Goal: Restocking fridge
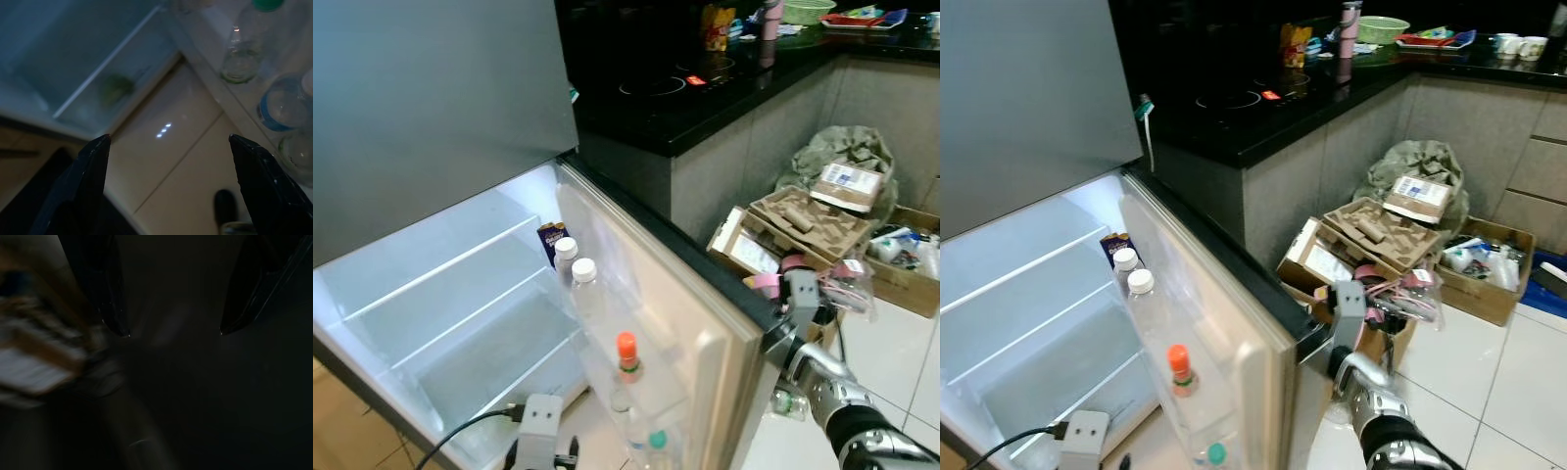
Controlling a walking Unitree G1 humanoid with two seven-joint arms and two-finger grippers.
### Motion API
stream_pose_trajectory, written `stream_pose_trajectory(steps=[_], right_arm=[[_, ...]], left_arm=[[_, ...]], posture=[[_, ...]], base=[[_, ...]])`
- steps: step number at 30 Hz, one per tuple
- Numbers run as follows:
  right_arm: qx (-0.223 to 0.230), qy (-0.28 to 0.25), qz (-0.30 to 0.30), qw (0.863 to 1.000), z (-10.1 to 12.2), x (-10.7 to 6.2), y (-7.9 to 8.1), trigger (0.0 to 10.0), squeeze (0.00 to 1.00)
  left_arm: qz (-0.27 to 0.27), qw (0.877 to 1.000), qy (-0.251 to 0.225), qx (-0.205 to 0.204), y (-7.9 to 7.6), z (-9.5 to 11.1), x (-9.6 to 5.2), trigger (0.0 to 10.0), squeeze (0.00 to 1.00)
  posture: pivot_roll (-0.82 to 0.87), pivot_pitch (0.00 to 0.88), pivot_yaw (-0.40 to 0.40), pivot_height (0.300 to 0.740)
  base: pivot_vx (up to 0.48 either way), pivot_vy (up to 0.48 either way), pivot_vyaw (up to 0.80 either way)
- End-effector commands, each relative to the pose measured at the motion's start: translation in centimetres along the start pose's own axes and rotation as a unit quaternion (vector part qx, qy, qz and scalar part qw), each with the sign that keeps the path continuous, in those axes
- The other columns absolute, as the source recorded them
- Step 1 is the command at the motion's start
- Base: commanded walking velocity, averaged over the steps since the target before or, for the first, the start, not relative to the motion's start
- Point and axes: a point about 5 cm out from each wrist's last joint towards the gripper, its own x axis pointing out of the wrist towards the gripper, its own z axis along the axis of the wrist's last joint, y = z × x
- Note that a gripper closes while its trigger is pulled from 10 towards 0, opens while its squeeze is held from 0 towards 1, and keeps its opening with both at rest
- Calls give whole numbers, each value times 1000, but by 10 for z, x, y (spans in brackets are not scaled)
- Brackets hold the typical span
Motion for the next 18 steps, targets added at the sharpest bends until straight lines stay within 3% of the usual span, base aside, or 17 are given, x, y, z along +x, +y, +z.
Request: stream_pose_trajectory(steps=[1, 2, 3, 5, 9, 13, 14, 18], right_arm=[[15, 20, 58, 998, -9, -3, 6, 10000, 0], [38, 49, 121, 991, -22, -8, 12, 10000, 0], [38, 49, 121, 991, -22, -8, 12, 10000, 0], [56, 60, 142, 986, -28, -11, 14, 10000, 0], [69, 60, 152, 984, -29, -14, 15, 10000, 0], [91, 51, 195, 975, -28, -14, 24, 10000, 0], [91, 51, 195, 975, -28, -14, 24, 10000, 0], [86, 57, 182, 978, -34, -17, 23, 10000, 0]], left_arm=[[36, 999, 25, 14, 16, -12, -4, 10000, 0], [89, 995, 30, 15, 29, -16, -7, 10000, 0], [89, 995, 30, 15, 29, -16, -7, 10000, 0], [150, 988, 36, 4, 44, -21, -11, 10000, 0], [210, 977, 45, -12, 58, -27, -17, 10000, 0], [303, 949, 76, -43, 83, -46, -32, 10000, 0], [303, 949, 76, -43, 83, -46, -32, 10000, 0], [364, 923, 102, -67, 98, -64, -46, 10000, 0]], posture=[[57, 119, 54, 692], [56, 120, 55, 692], [56, 120, 55, 692], [55, 122, 57, 692], [53, 124, 58, 692], [48, 124, 62, 692], [48, 124, 62, 692], [49, 117, 60, 692]], base=[[0, 0, 0], [0, 0, 0], [0, 0, 0], [0, 0, 0], [0, 0, 0], [0, 0, 0], [0, 0, 0], [0, 0, 0]])
